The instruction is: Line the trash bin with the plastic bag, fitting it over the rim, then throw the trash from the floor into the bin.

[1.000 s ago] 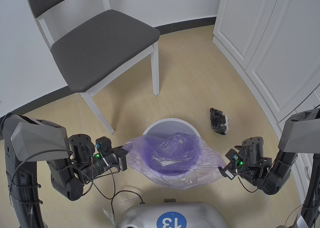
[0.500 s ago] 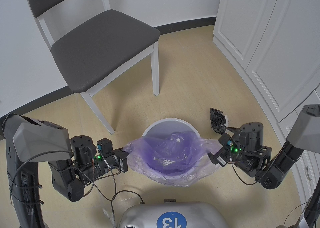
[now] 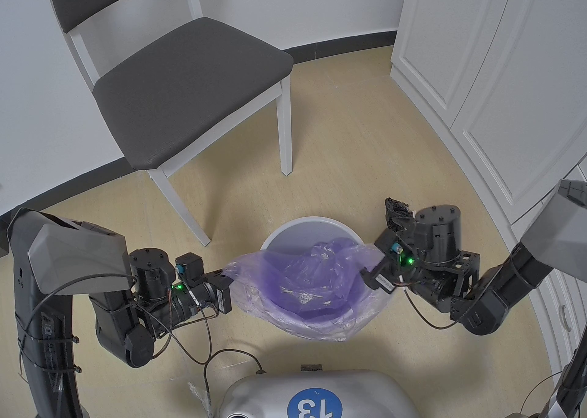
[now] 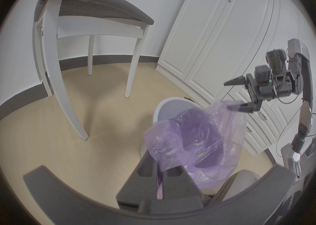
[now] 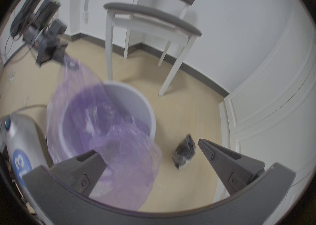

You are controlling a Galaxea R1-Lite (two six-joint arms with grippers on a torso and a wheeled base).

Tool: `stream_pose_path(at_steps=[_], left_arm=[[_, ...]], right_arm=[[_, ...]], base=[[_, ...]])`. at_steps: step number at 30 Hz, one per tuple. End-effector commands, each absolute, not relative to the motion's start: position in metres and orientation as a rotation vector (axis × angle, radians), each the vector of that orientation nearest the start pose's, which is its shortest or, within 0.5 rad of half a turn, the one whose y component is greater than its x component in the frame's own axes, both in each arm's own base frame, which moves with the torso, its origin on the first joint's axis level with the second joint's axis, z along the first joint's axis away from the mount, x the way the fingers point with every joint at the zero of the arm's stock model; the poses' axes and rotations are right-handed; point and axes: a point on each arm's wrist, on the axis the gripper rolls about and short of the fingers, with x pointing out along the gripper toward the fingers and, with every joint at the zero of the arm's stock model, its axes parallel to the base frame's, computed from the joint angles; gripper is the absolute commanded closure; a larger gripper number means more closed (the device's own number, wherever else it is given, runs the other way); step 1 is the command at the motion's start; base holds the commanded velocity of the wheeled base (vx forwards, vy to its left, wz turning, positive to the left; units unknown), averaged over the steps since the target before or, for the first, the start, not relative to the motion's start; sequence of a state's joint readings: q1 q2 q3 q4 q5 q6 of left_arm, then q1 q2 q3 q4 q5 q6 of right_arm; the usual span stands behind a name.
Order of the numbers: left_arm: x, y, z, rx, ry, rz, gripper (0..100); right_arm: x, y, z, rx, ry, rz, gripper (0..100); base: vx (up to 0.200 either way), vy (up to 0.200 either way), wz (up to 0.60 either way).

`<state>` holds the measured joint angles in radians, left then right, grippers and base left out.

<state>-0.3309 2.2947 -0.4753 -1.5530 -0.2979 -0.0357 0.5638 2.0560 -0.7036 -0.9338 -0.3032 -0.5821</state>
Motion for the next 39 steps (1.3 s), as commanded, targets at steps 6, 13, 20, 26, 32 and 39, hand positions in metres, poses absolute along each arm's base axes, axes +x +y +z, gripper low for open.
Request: stream_pose_path(at_steps=[6, 13, 20, 26, 32, 39], left_arm=[[0.307, -0.113, 0.010, -0.026, 0.270, -0.620, 100], [0.307, -0.110, 0.012, -0.026, 0.265, -0.614, 100], [0.307, -0.111, 0.009, -0.025, 0.274, -0.615, 100], [0.309, -0.111, 0.003, -0.026, 0.287, -0.604, 100], [0.313, -0.105, 0.002, -0.028, 0.285, -0.586, 100], [0.312, -0.100, 0.004, -0.028, 0.284, -0.574, 100]], right_arm=[[0.281, 0.107, 0.045, -0.781, 0.480, 0.303, 0], [0.265, 0.123, 0.065, -0.746, 0.331, 0.393, 0], [0.241, 0.162, 0.095, -0.718, 0.181, 0.510, 0], [0.243, 0.207, 0.078, -0.573, 0.215, 0.589, 0], [0.260, 0.247, 0.043, -0.522, 0.260, 0.616, 0], [0.291, 0.278, 0.009, -0.503, 0.267, 0.611, 0]], base=[[0.000, 0.000, 0.00], [0.000, 0.000, 0.00], [0.000, 0.000, 0.00], [0.000, 0.000, 0.00], [0.000, 0.000, 0.00], [0.000, 0.000, 0.00]])
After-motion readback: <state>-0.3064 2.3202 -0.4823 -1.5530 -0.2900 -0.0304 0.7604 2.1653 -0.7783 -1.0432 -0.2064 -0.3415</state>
